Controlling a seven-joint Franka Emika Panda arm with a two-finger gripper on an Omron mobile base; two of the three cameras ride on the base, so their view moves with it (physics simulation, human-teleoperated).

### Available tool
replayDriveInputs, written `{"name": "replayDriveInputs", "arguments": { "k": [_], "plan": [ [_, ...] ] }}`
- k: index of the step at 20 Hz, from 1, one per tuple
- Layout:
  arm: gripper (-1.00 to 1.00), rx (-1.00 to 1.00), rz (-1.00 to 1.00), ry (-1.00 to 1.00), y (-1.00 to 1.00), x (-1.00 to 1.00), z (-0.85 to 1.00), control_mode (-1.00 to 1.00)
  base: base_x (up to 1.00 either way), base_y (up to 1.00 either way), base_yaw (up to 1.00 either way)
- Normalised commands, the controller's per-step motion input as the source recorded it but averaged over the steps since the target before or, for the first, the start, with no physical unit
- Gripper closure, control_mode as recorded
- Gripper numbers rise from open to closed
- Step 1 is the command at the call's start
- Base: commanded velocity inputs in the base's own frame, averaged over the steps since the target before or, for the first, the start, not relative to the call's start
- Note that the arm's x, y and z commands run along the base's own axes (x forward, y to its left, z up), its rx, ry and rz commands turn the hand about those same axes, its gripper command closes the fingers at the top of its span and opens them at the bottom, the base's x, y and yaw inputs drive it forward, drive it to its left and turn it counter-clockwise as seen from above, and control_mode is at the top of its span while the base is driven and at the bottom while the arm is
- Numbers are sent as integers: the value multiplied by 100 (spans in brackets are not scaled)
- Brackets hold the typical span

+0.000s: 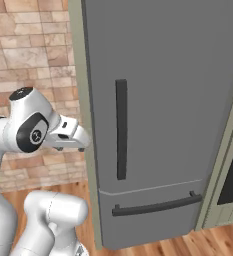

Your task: Move the hot dog bun to the plate on the dining table and place the condiment next to that plate. Then navigate to the fridge and take the sausage and place it on the plate as well.

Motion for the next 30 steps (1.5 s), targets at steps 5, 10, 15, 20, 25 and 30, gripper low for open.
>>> {"name": "replayDriveInputs", "arguments": {
  "k": [5, 10, 15, 20, 25, 30],
  "plan": [
    [-100, 0, 0, 0, 0, 0, 0, 100, 18, -53, 0],
    [-100, 6, 0, -10, -75, -27, 0, -100, 0, 0, 0],
    [-100, 14, 15, -46, -26, 3, 0, -100, 0, 0, 0],
    [-100, 2, 14, -23, 4, 71, 0, -100, 0, 0, 0],
    [-100, 0, 11, 1, 9, 82, 0, -100, 0, 0, 0],
    [-100, 0, 8, 0, 1, 75, 0, -100, 0, 0, 0]
  ]
}}
